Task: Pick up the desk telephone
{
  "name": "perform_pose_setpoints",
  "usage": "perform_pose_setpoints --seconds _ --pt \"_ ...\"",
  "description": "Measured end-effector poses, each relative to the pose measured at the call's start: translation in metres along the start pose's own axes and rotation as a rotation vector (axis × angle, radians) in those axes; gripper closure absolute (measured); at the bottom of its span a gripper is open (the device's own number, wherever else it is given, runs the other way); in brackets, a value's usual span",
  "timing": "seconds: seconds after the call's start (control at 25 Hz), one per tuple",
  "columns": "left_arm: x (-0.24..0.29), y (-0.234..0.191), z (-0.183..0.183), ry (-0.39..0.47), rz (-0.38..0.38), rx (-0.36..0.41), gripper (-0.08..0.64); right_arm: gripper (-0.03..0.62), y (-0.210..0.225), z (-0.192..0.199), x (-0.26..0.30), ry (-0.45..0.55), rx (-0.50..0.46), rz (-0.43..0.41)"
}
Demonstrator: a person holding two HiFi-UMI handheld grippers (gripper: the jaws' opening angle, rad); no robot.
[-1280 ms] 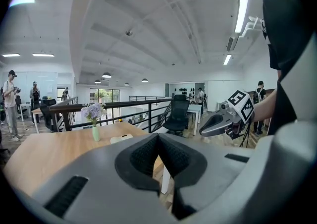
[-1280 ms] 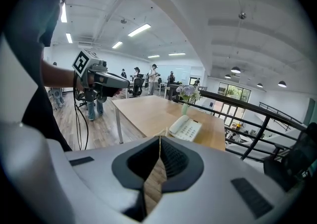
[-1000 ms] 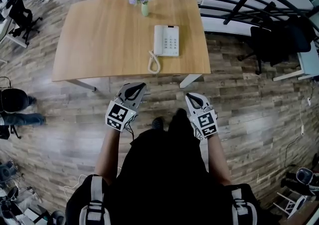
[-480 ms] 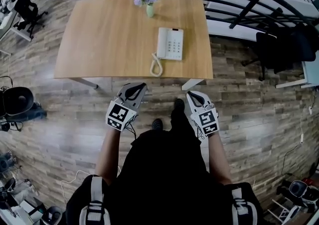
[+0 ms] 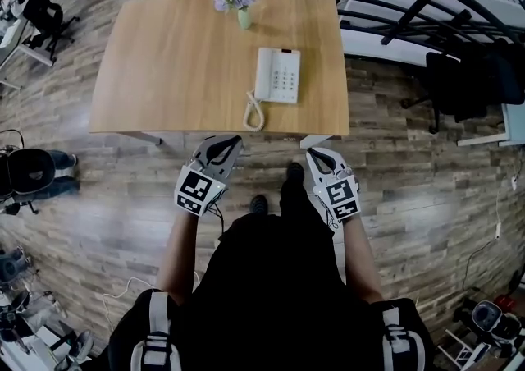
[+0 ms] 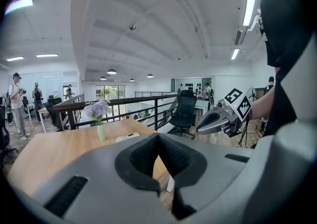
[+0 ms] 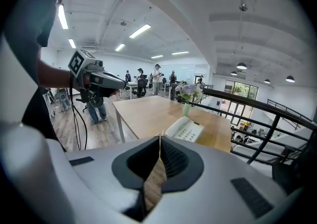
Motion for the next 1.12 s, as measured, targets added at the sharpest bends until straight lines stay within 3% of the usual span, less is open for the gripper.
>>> perform_pose_setpoints --seconds 0.36,0.56,1.12 --pt "0.046 -0.004 -0.017 0.019 -0.031 -0.033 0.538 0.568 0.050 0.010 0.011 0.005 -0.022 -0.026" --pt "0.076 0.002 -0.032 0.005 -0.050 -0.005 0.538 0.566 0.089 0.018 0.019 0.017 -0.007 -0.037" --pt "0.113 0.000 -0.056 0.006 -0.209 -0.049 0.538 0.566 0.148 0.031 0.057 0.078 -0.028 -0.171"
Point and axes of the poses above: the fingertips, and each gripper's own axes: x forward along the fingers, y to its right, z out of its underside, the point moved 4 cm from there along -x, backward along the fingers, and after that the axes turned 14 degrees about -x, right-handed, at the moved point
